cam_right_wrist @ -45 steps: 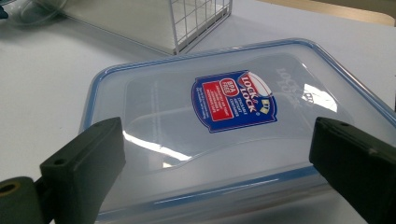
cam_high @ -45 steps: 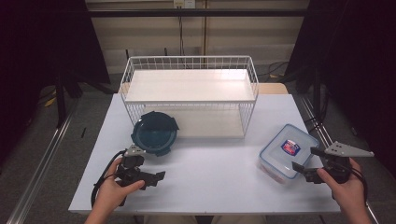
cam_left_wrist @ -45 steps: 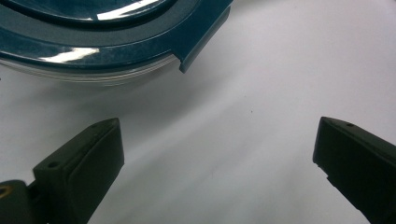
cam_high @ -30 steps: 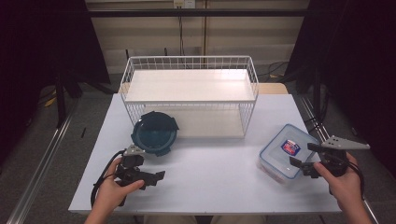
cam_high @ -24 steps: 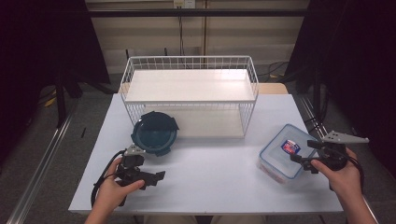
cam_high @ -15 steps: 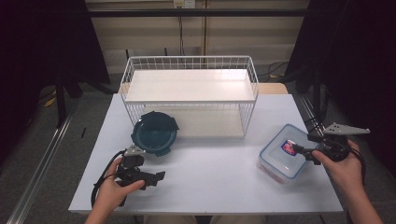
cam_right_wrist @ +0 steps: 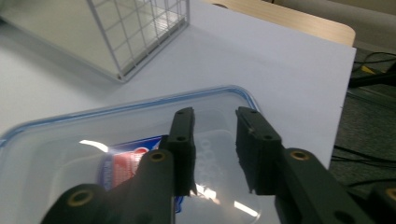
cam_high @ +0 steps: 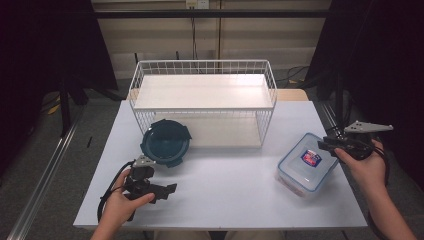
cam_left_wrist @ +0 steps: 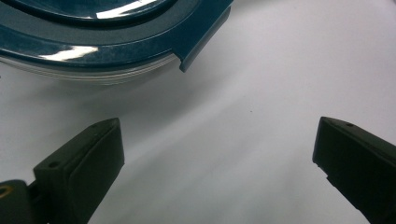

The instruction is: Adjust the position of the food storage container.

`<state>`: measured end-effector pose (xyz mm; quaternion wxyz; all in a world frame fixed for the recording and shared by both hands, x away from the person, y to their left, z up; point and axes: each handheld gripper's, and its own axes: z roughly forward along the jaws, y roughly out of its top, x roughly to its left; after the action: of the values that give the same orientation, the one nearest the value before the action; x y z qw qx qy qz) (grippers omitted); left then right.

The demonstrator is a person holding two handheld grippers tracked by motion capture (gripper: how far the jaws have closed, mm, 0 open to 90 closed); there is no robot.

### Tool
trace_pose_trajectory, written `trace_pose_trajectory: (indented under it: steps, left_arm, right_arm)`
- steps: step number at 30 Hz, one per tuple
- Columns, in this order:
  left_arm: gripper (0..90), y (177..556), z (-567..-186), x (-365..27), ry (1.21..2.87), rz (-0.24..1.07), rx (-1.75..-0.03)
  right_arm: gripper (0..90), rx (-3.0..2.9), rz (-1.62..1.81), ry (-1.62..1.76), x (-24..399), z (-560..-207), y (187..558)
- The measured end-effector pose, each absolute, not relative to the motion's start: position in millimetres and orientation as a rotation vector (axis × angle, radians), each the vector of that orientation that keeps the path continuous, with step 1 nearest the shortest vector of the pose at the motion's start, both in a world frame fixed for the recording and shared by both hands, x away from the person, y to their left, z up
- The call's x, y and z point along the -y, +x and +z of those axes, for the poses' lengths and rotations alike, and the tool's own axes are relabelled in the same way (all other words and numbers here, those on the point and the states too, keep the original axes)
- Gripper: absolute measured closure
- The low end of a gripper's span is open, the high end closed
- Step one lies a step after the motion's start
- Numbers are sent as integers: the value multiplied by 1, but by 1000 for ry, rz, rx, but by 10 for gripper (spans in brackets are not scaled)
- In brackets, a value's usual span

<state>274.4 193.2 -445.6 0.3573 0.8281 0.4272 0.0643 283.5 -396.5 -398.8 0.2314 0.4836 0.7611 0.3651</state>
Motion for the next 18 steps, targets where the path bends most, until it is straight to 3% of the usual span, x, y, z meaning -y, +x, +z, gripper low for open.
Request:
trace_pose_trajectory:
  steps: [6,18]
  left_arm:
    - [22,275,-447,-193,2128,177,-1111]
    - [23,275,-448,-194,2138,165,-1116]
  right_arm:
    - [888,-2059,967,1322,406,-401,294]
    - [900,-2052,872,1342,418,-409,305]
